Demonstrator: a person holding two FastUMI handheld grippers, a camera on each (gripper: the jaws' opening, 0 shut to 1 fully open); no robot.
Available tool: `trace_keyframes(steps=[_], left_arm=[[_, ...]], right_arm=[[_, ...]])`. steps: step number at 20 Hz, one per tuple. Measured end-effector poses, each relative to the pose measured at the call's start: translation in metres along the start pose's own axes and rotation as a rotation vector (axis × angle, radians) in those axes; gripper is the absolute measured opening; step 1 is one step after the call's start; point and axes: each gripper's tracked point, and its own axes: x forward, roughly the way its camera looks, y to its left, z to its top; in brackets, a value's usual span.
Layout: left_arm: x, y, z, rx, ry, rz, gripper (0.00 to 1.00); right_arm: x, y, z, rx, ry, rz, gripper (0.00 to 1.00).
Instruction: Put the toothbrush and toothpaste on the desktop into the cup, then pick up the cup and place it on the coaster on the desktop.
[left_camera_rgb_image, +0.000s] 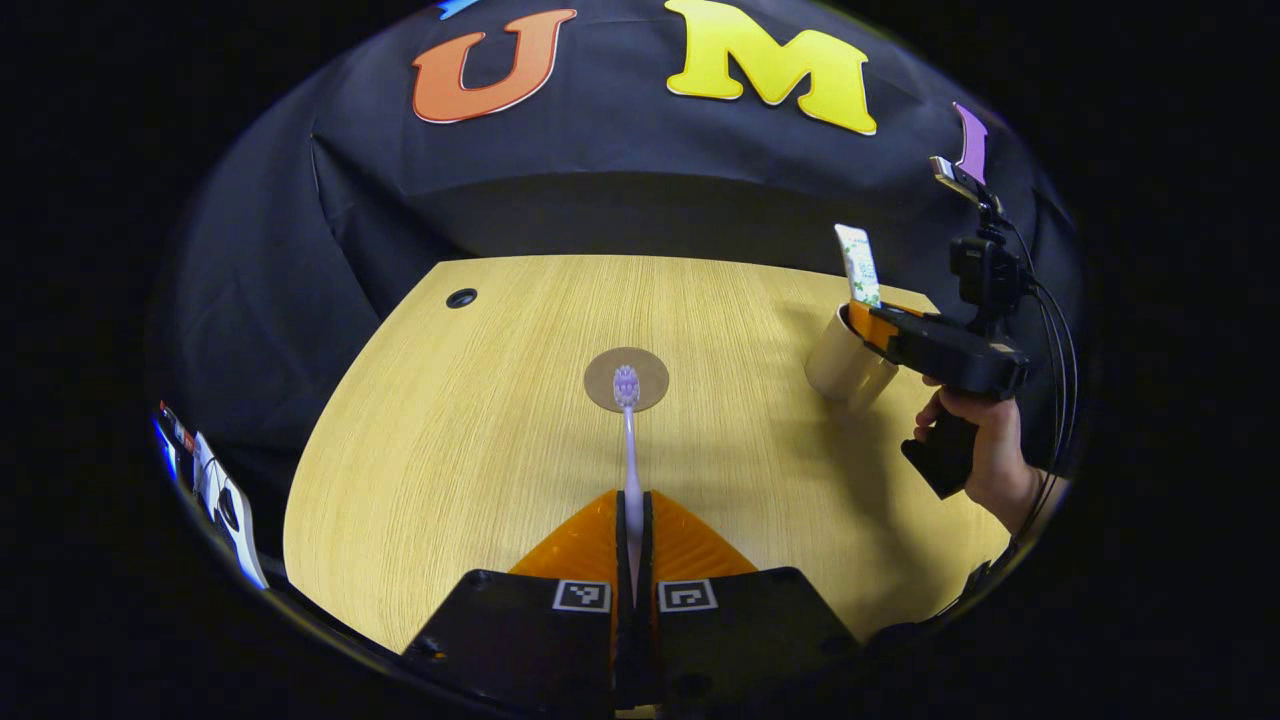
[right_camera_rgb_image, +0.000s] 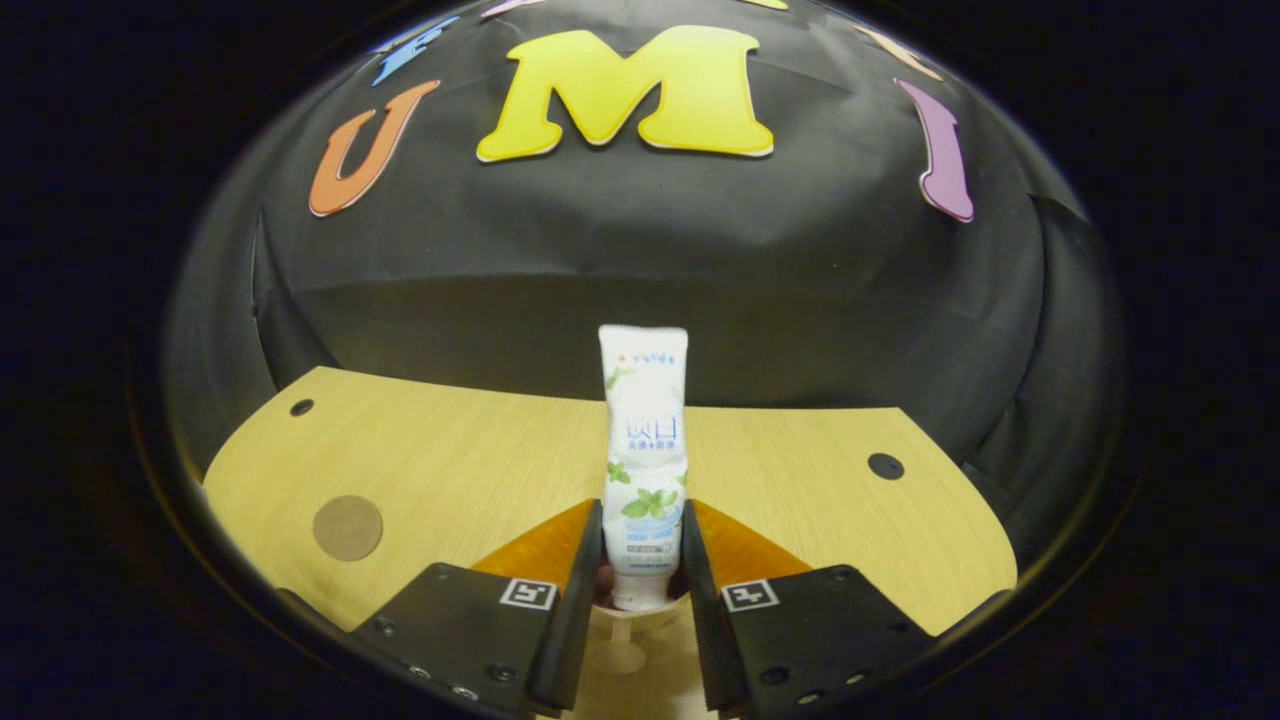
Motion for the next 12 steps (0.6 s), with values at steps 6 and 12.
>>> trace_keyframes(steps=[6,12], left_arm=[[0.000,-0.010,0.006,0.017,-0.012,-0.011,0.04],[-0.005,-0.029,0.015,0.023,-0.057,-0.033,0.03]], right_arm=[[-0.003,-0.001,-0.007,-0.006,0.014,0.010,0.56],[-0.020,-0.013,-0.007,0.020,0.040,0.009,0.90]])
